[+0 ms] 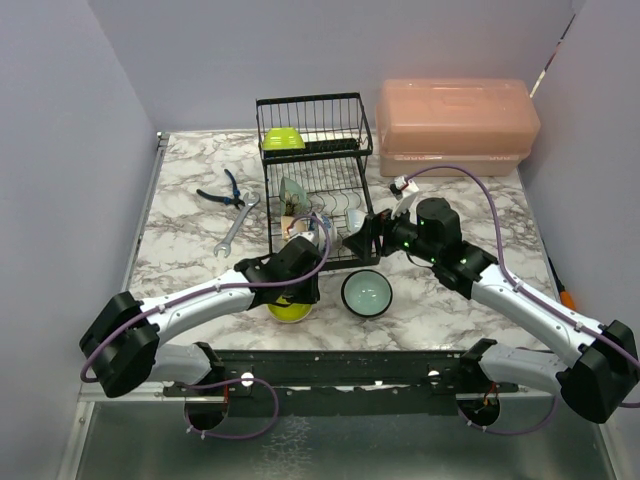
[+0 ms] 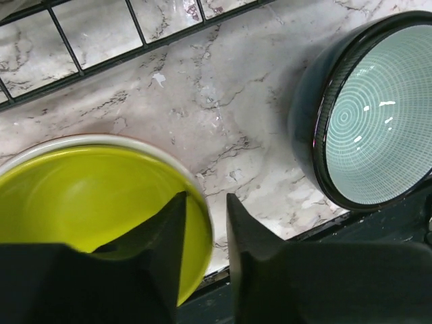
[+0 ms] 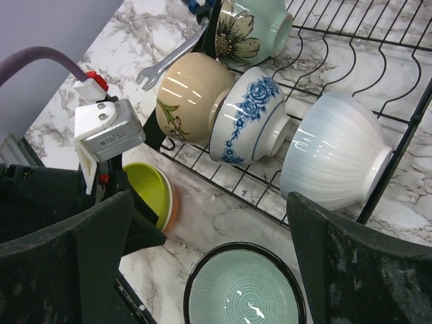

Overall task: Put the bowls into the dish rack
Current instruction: Pick up the bowl from the center of the board, then turn the bowl upside down on the dish rack.

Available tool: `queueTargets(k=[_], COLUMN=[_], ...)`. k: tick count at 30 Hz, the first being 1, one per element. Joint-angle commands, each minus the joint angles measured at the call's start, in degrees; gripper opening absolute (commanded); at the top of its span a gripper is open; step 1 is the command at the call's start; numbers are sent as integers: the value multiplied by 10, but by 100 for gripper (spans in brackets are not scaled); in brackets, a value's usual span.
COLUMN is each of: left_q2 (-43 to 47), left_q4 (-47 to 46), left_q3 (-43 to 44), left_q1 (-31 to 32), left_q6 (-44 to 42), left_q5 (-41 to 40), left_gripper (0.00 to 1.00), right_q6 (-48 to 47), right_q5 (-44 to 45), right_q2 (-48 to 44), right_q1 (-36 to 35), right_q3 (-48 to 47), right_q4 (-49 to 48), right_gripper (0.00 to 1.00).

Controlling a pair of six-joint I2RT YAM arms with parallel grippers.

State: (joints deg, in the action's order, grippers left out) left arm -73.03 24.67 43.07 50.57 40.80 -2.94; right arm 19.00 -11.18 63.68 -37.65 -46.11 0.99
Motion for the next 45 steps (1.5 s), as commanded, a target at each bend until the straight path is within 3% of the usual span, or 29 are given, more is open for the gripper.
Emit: queueTargets(k=[1,9,32,40,45], left_q2=[5,40,199,258,309], left_q4=[-31,-31,-87,-182,-284], left_q3=[5,2,-18,-48,-92], left_q1=[-3,-3,-10,-11,-11], left_q6=[1,9,30,-31,-107], left_q5=[28,26,8,1,2], left_gripper=[24,0,0,0,0], right_q6=[-13,-17,78,150,208], right_q5=[18,21,27,-51,-110], right_q2=[-11,-18,-18,43,53], right_q1=[1,1,2,2,2], right_q3=[7,6,-14,-78,-85], right_q4=[-4,0,43,134,108], right_gripper=[100,100,100,100,100])
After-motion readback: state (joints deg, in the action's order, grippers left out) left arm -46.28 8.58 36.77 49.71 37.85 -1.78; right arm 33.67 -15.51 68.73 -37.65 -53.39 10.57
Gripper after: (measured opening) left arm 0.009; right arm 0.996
